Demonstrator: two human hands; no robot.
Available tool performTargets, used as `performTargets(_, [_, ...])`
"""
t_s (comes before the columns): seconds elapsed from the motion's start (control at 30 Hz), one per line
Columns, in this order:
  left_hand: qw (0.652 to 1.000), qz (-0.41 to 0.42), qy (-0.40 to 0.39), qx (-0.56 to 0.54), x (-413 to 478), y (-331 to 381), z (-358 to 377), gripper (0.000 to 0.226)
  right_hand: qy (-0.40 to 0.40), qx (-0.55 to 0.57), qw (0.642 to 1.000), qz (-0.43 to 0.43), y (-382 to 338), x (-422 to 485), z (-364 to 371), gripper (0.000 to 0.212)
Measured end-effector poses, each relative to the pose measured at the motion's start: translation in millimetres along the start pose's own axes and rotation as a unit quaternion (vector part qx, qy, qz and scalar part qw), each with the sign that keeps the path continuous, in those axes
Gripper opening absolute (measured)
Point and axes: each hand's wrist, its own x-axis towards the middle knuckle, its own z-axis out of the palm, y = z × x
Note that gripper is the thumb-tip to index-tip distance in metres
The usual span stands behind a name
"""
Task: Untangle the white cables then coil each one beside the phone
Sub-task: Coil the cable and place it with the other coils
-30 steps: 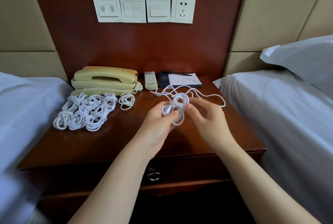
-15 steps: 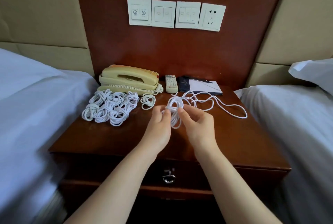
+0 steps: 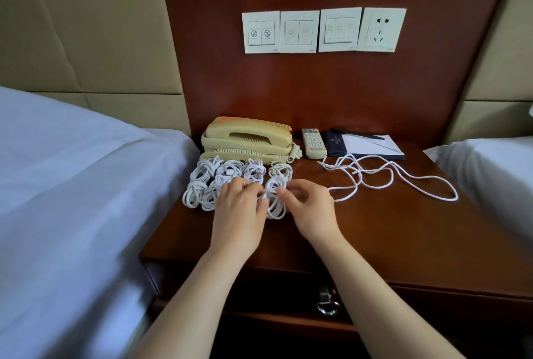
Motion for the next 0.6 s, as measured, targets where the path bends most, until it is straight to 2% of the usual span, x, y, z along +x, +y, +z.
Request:
performTargets(0.17, [0.999,0.026,0.018,0.034,7.8,-13.4,3.1,0.027,0.011,-0.037,0.999,-0.013,-1.7,4.1,14.2,0.008])
performTargets(0.4, [0.998,0.012,0.034,0.044,8.8,-8.8,6.2,0.029,-0.032,-0.108,0.991,-0.075,-2.7,0.1,9.8,0.017])
performTargets(0.47, [0.999,0.02,0.034,0.031,8.0,-2.7,4.9,0.03,-0.004,-0.133,0.985,-0.111,-1.6,-0.6,-1.3,0.016])
performTargets(0.6, [0.996,0.074,0.044,-0.019,5.2,16.8,2.1,0.028,0.102,-0.157,0.969,-0.16,0.7,5.8,-39.3,0.023])
